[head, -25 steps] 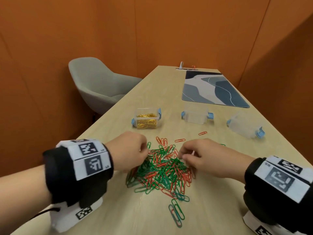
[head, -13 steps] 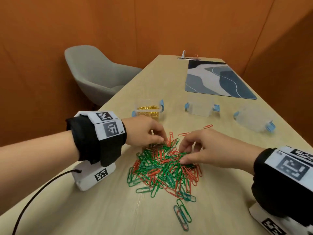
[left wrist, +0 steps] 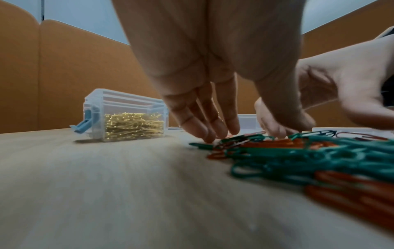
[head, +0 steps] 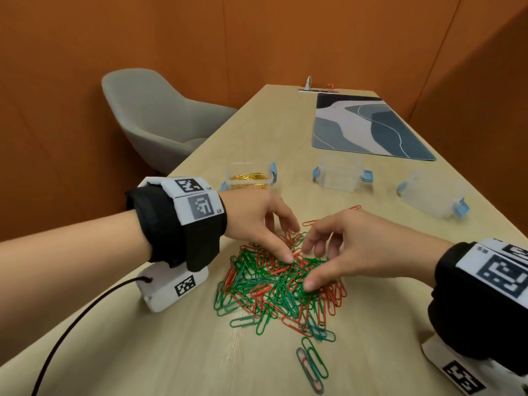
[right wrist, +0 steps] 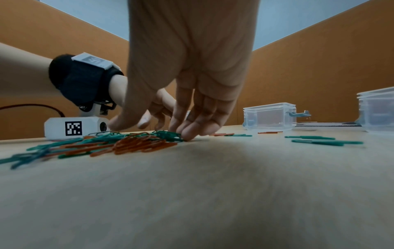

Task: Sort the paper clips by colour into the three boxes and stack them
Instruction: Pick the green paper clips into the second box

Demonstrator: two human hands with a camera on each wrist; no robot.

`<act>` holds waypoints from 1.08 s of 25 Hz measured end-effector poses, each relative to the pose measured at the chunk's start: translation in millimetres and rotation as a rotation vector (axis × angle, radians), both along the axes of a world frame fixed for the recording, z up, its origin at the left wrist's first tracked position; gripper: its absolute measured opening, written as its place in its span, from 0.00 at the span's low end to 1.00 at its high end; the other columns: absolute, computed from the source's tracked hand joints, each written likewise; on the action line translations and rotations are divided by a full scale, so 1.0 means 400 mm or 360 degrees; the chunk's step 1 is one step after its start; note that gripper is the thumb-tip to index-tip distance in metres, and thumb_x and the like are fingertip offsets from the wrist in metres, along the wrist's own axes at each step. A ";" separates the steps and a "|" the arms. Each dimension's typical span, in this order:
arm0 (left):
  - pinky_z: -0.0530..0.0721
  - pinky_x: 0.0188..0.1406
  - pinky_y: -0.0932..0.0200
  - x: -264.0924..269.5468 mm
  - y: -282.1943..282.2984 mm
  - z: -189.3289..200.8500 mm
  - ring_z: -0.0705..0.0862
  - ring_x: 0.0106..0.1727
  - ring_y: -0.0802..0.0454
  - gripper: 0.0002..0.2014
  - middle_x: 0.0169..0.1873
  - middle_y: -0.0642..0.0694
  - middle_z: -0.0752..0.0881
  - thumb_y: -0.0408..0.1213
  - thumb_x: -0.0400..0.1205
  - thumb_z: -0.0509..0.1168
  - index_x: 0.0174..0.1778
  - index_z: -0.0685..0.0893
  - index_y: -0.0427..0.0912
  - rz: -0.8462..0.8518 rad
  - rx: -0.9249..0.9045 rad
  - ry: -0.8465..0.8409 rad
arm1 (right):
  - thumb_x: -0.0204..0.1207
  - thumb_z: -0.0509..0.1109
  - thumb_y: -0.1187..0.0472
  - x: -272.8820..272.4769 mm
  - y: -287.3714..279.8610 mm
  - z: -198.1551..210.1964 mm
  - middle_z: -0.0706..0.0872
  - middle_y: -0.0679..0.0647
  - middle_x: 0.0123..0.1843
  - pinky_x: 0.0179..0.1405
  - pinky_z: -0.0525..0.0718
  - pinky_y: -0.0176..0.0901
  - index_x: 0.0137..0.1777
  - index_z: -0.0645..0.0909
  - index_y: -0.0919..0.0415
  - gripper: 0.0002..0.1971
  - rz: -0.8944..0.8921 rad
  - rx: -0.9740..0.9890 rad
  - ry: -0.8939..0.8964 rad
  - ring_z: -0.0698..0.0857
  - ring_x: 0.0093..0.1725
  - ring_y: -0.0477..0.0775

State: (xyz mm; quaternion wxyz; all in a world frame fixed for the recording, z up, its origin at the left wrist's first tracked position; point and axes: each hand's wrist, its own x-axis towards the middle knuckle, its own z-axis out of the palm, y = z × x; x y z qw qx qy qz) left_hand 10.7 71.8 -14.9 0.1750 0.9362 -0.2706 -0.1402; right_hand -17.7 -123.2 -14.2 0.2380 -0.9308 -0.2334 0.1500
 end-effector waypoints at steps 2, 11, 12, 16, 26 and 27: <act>0.78 0.50 0.69 -0.019 0.007 0.000 0.81 0.50 0.62 0.23 0.49 0.62 0.81 0.53 0.63 0.78 0.54 0.85 0.59 -0.0047 -0.0030 0.0015 | 0.53 0.84 0.46 0.001 0.000 0.001 0.84 0.42 0.35 0.36 0.78 0.31 0.42 0.86 0.46 0.17 0.0031 -0.0042 0.0003 0.80 0.30 0.36; 0.78 0.49 0.65 -0.104 0.005 0.017 0.81 0.47 0.59 0.17 0.46 0.55 0.85 0.52 0.65 0.77 0.48 0.89 0.56 -0.0097 -0.0193 -0.0137 | 0.64 0.79 0.48 -0.010 -0.004 0.012 0.84 0.39 0.37 0.40 0.78 0.31 0.45 0.85 0.44 0.10 -0.0025 -0.0047 -0.0213 0.81 0.41 0.39; 0.77 0.51 0.63 -0.116 0.000 0.017 0.81 0.49 0.59 0.18 0.47 0.55 0.84 0.52 0.64 0.78 0.49 0.89 0.57 -0.0160 -0.0156 -0.0103 | 0.60 0.81 0.47 -0.018 0.000 0.017 0.85 0.40 0.39 0.42 0.79 0.34 0.45 0.86 0.43 0.13 0.0013 -0.0007 -0.0194 0.81 0.43 0.40; 0.76 0.51 0.63 -0.120 -0.013 0.010 0.78 0.51 0.59 0.17 0.50 0.56 0.82 0.51 0.67 0.76 0.53 0.88 0.58 -0.0307 0.0017 -0.0054 | 0.55 0.84 0.48 -0.038 0.012 0.019 0.87 0.41 0.39 0.41 0.82 0.38 0.43 0.88 0.41 0.16 0.0153 -0.0083 -0.0009 0.83 0.42 0.43; 0.73 0.36 0.79 -0.145 0.024 0.014 0.80 0.36 0.67 0.04 0.33 0.58 0.84 0.43 0.74 0.73 0.42 0.87 0.48 -0.0034 -0.0275 -0.0232 | 0.60 0.82 0.51 -0.036 0.012 0.021 0.87 0.40 0.36 0.42 0.83 0.36 0.39 0.88 0.40 0.08 0.0198 0.0033 -0.0063 0.84 0.38 0.41; 0.74 0.35 0.79 -0.147 0.037 0.022 0.80 0.33 0.68 0.04 0.32 0.58 0.85 0.41 0.73 0.73 0.40 0.86 0.48 0.0081 -0.0383 -0.0159 | 0.59 0.82 0.49 -0.040 0.013 0.022 0.87 0.39 0.37 0.41 0.82 0.36 0.40 0.88 0.40 0.09 0.0230 0.0025 -0.0062 0.84 0.38 0.41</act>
